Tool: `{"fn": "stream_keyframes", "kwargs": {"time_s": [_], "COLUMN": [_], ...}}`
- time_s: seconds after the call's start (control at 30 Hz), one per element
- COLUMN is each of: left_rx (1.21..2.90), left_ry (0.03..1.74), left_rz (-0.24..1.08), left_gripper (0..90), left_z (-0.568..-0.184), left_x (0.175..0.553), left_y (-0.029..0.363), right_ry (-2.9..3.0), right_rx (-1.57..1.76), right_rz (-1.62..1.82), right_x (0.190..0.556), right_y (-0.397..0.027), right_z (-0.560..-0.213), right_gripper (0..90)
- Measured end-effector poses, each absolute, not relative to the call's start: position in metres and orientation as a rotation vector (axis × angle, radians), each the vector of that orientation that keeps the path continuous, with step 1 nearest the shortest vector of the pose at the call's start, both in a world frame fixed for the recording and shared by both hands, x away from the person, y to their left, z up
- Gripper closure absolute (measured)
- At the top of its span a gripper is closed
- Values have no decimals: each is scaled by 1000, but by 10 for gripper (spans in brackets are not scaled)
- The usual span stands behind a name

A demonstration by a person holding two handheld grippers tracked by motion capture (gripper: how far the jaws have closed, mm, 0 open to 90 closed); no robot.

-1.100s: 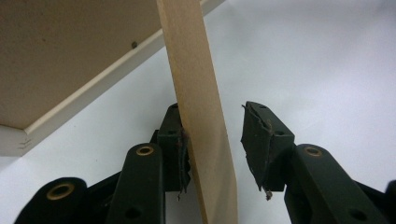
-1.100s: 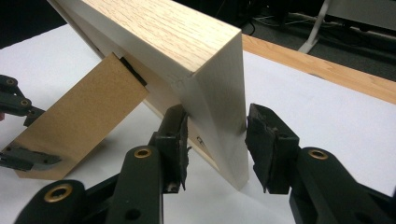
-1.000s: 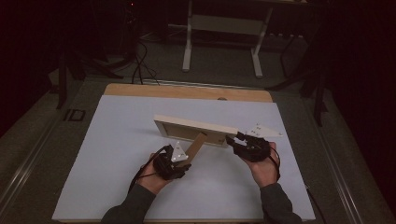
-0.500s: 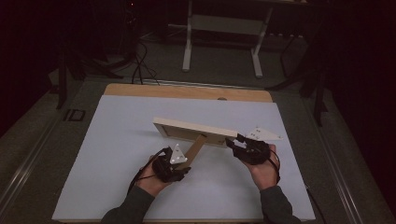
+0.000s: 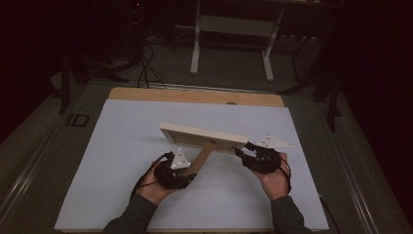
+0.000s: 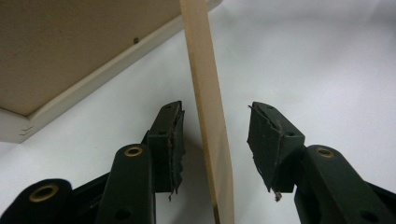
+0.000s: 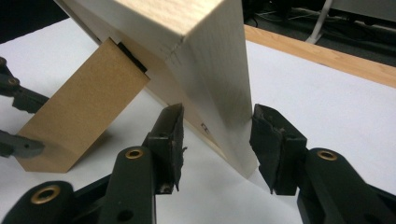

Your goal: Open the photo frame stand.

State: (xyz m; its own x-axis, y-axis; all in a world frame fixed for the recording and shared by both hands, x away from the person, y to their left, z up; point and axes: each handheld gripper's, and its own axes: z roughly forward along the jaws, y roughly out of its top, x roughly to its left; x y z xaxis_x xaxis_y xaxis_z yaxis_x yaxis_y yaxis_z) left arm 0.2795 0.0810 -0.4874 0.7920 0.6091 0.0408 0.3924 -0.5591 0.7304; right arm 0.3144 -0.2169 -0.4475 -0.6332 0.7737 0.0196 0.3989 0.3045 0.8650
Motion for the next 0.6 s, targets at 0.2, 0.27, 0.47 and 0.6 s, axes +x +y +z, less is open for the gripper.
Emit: {"fn": "stream_keyframes", "kwargs": {"time_s": [0.2,0.27,0.47,0.6], "left_rx": [2206,2188,2153,2122], "left_ry": [741,748,763,775], "left_rz": [383,373,373,379], "left_gripper": [551,553,554,554], "left_z": [-482,-480,-475,-471], "left_x": [279,280,281,281], "left_y": [87,90,97,102], "right_ry": [2190,2202,2211,2215], "right_rx": [1052,1052,1069,1075], "right_rz": [1260,1261,1259,1256], "right_x": [315,315,315,314], "right_y": [-218,-218,-220,-222], "right_z": [-451,-454,-460,-462], "right_gripper": [526,509,499,489]}}
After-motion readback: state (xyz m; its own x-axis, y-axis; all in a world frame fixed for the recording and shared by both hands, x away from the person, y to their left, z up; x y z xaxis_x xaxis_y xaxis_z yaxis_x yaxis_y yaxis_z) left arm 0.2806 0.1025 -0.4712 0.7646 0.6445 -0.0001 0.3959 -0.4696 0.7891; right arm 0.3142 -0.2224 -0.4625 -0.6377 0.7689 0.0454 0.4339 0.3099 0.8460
